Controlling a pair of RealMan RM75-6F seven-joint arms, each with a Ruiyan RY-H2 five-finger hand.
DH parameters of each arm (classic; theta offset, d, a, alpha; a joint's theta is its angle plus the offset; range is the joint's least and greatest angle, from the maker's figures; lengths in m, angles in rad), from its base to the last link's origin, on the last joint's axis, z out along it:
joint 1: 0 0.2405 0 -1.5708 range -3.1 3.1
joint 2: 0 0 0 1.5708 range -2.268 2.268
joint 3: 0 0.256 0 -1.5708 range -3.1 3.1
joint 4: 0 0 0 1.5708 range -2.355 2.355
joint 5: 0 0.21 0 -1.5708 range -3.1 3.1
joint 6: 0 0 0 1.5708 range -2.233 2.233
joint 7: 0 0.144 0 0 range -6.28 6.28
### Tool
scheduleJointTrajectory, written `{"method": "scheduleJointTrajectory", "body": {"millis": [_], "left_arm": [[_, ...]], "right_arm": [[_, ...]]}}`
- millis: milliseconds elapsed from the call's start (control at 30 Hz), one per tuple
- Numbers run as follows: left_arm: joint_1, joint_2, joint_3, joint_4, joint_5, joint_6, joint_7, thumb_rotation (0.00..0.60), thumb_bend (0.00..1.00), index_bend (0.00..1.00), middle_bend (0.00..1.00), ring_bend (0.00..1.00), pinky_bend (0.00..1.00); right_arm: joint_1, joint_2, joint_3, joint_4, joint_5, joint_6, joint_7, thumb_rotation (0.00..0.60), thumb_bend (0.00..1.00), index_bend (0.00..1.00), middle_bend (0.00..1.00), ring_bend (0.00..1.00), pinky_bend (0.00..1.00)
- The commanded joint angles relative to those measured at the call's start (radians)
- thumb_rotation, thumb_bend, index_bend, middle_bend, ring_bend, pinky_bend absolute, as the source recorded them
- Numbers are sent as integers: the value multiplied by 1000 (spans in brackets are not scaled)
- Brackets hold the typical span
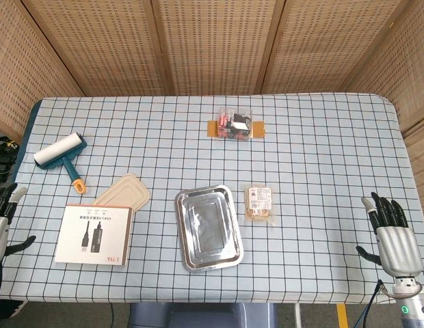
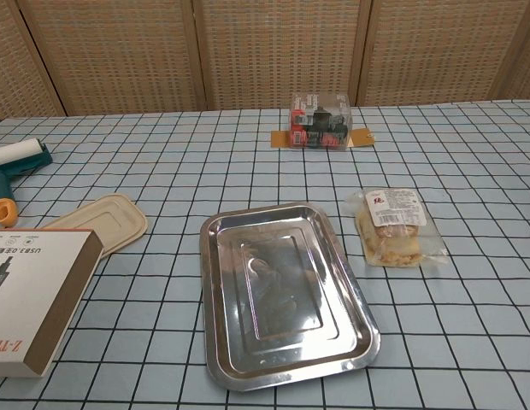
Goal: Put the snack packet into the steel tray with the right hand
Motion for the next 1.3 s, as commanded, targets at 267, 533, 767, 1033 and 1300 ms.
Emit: {"method": "scheduleJointTrajectory", "body": {"millis": [267, 533, 767, 1033, 1300], "left_arm": [[3, 1, 1, -4, 4, 7, 3, 600, 119, 0, 0, 0, 0], [0, -1, 0, 1, -4, -2, 3, 600, 118, 0, 0, 0, 0], [9, 2, 3, -9, 7, 16, 9, 600, 118, 0, 0, 0, 0], [7, 0, 0, -5, -7, 6, 9, 600, 118, 0, 0, 0, 0], [5, 0, 1, -8, -6, 2, 15, 600, 118, 0, 0, 0, 0]], "right_arm": [[1, 3, -5, -2, -10, -3, 11, 600, 24, 0, 0, 0, 0], [2, 1, -5, -3, -9, -4, 6, 600, 24, 0, 0, 0, 0], [3, 5, -11, -3, -20, -8, 16, 600, 24, 0, 0, 0, 0], [38, 2, -14, -31, -26, -64, -28, 600, 24, 0, 0, 0, 0], [142, -6, 27, -146, 30, -209, -172, 600, 24, 0, 0, 0, 0]]}}
